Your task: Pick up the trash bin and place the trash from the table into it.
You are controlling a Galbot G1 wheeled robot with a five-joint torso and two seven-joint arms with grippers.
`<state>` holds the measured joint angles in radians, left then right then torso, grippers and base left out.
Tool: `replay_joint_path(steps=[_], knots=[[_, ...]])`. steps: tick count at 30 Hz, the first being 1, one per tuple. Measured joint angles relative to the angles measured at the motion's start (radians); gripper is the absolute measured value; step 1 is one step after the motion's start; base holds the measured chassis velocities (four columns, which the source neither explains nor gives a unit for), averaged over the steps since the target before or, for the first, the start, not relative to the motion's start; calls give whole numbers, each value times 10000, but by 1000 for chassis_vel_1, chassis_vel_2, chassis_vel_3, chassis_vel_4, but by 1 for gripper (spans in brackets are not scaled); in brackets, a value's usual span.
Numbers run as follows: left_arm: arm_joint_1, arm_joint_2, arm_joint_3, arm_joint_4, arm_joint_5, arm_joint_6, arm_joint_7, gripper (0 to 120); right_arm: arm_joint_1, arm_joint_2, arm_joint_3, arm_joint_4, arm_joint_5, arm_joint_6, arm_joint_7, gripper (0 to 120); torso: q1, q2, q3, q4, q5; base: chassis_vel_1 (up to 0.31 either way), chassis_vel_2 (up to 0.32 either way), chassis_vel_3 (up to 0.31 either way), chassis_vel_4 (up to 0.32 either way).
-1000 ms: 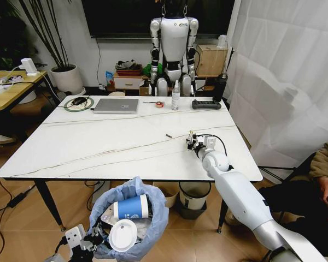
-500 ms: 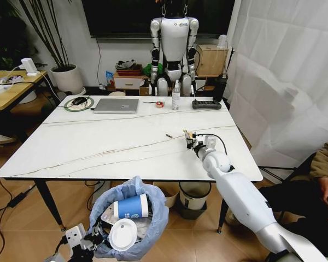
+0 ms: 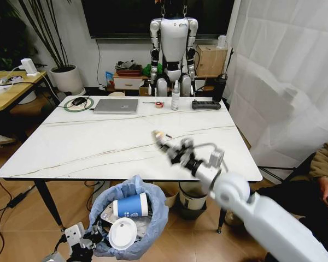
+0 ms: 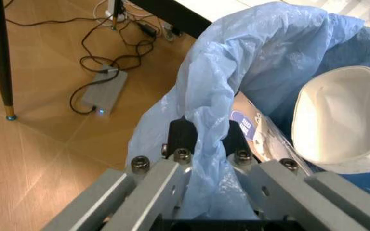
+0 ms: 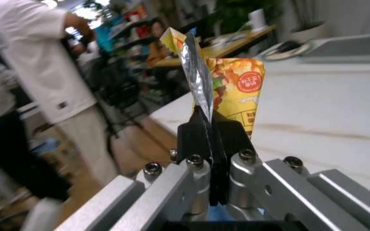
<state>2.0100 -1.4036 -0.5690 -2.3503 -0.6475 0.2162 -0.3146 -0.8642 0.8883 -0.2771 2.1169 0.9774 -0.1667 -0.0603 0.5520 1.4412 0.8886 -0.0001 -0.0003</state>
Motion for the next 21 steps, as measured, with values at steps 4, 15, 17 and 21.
replay_joint_path(steps=[4,15,17,21], knots=[[-2,4,-16,0,-9,11,-2,0,-60,-187,-973,301,-215,453,-428,0,0,0,1,0,2,0,0,0,0],[91,15,-136,-153,-136,60,-52,0,-213,-59,-2372,-370,-1252,1050,-884,0,3,-1,3,1,2,0,0,0,0],[92,6,-125,-153,-138,71,-60,0,-385,-92,-2414,-473,-1482,1136,-931,0,3,-2,3,0,2,0,0,0,0],[75,6,-125,-130,-143,81,-68,0,-595,-103,-2415,-532,-1643,1175,-941,0,3,-2,2,0,3,0,0,0,0]])
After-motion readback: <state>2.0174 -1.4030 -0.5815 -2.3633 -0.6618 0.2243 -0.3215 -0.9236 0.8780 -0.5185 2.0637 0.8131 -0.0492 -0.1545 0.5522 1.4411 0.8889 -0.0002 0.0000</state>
